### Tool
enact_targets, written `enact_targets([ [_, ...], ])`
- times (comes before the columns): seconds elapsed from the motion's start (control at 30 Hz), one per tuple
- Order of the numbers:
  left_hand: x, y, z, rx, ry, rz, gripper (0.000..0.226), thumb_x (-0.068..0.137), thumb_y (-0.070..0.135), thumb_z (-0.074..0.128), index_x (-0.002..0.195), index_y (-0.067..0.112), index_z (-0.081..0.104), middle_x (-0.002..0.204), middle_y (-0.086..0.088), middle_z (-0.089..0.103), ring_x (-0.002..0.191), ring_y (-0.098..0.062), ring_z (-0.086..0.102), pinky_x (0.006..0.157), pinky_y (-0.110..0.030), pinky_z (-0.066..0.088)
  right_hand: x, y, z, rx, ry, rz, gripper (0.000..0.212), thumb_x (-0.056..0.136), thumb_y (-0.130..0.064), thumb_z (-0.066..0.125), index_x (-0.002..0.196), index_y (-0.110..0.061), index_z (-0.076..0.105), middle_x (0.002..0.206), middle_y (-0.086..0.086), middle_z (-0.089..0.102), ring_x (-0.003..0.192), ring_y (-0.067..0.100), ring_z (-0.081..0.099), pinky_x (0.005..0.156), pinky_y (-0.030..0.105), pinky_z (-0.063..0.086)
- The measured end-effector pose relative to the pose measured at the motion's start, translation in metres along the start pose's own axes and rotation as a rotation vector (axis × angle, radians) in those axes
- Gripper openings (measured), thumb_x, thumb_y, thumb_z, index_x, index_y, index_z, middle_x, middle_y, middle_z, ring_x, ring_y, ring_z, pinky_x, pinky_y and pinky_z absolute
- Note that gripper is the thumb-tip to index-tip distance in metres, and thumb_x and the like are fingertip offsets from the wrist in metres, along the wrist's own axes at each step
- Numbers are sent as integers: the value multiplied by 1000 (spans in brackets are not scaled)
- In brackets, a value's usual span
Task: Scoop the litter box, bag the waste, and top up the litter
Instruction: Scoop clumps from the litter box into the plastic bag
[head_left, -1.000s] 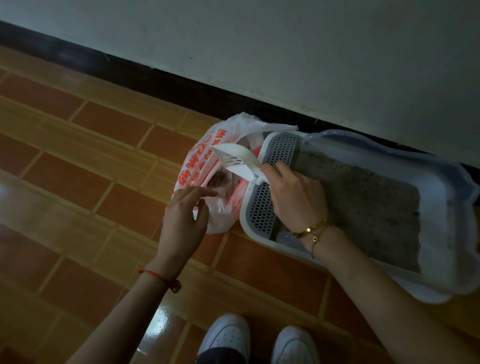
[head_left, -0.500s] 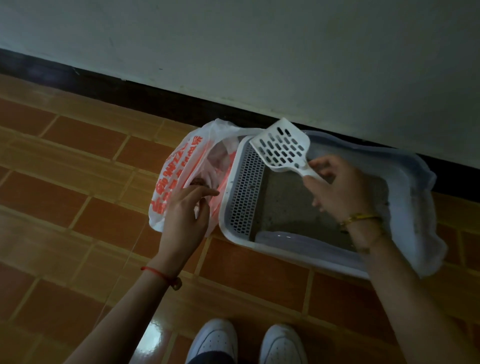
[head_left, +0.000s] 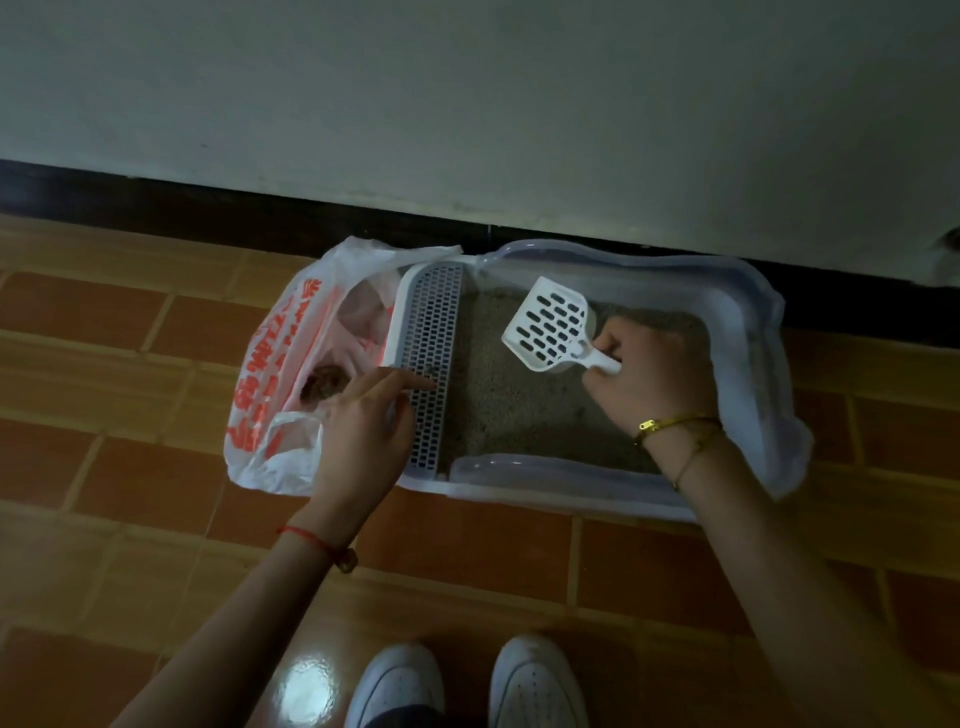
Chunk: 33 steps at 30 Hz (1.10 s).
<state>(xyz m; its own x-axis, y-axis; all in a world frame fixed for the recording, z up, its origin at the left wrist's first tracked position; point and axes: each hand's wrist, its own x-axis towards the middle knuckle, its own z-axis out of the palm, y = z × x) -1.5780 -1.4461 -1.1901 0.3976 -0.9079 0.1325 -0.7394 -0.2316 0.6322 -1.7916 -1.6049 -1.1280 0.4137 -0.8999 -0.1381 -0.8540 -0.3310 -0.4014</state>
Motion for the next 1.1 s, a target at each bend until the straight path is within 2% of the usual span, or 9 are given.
enact_targets([
  [0.1, -1, -3, 2, 6, -3, -1, 30, 91, 17, 44, 107, 19, 69, 111, -3, 67, 99, -20, 60, 76, -43, 53, 3, 6, 3, 35, -32, 0, 8, 82, -23, 66, 87, -19, 62, 81, -1, 65, 66, 18, 57, 46, 17, 32],
  [0.23, -2, -6, 5, 4, -12, -2, 31, 91, 19, 43, 108, 19, 69, 111, -3, 67, 98, -20, 59, 77, -45, 53, 0, 18, 7, 133, -151, 25, 9, 82, -25, 67, 87, -20, 61, 76, -2, 68, 62, 17, 63, 56, 29, 54],
  [0.3, -3, -7, 5, 1, -15, -10, 30, 90, 17, 45, 108, 19, 69, 112, -3, 67, 100, -20, 59, 77, -45, 53, -1, 28, 11, 108, -227, 74, 9, 83, -26, 65, 88, -21, 60, 76, -2, 67, 63, 18, 65, 62, 35, 57],
  [0.47, -4, -4, 4, -5, -13, -2, 29, 91, 15, 45, 108, 19, 68, 113, -3, 67, 101, -19, 59, 77, -44, 54, -2, 54, 21, -38, -327, 181, 8, 89, -23, 61, 88, -16, 59, 84, 5, 64, 75, 22, 60, 62, 28, 47],
  [0.63, -3, 1, 1, -6, 11, 9, 26, 92, 9, 50, 107, 18, 69, 112, -4, 67, 99, -16, 58, 76, -39, 53, -5, 64, 31, -87, -387, 239, 12, 87, -24, 63, 86, -13, 64, 79, 5, 65, 71, 19, 59, 53, 24, 40],
  [0.83, -6, 5, -7, -35, 37, 21, 25, 92, 4, 51, 107, 15, 69, 110, -5, 66, 99, -11, 55, 78, -36, 54, -1, 62, 32, -104, -380, 228, 18, 88, -24, 61, 75, -12, 64, 70, 7, 64, 60, 16, 54, 49, 23, 35],
  [0.93, -8, 7, -10, -31, 43, 22, 26, 92, 1, 53, 106, 15, 69, 109, -5, 66, 98, -9, 53, 78, -31, 51, 5, 51, 28, -75, -325, 201, 17, 89, -21, 61, 91, -5, 66, 84, 10, 68, 70, 19, 58, 55, 23, 39],
  [1.0, -9, 6, -13, -27, 45, 14, 26, 92, 3, 52, 107, 16, 69, 110, -2, 65, 99, -8, 52, 79, -31, 50, 9, 37, 22, -44, -271, 162, 17, 91, -22, 59, 100, -8, 63, 95, 6, 66, 80, 18, 58, 67, 24, 41],
  [1.1, -11, 0, -20, -1, 59, 7, 28, 90, 2, 54, 107, 18, 69, 107, -1, 66, 98, -12, 54, 79, -36, 52, 15, 8, 12, 18, -186, 39, 16, 93, -24, 54, 95, -12, 64, 92, 3, 67, 85, 18, 62, 72, 28, 49],
])
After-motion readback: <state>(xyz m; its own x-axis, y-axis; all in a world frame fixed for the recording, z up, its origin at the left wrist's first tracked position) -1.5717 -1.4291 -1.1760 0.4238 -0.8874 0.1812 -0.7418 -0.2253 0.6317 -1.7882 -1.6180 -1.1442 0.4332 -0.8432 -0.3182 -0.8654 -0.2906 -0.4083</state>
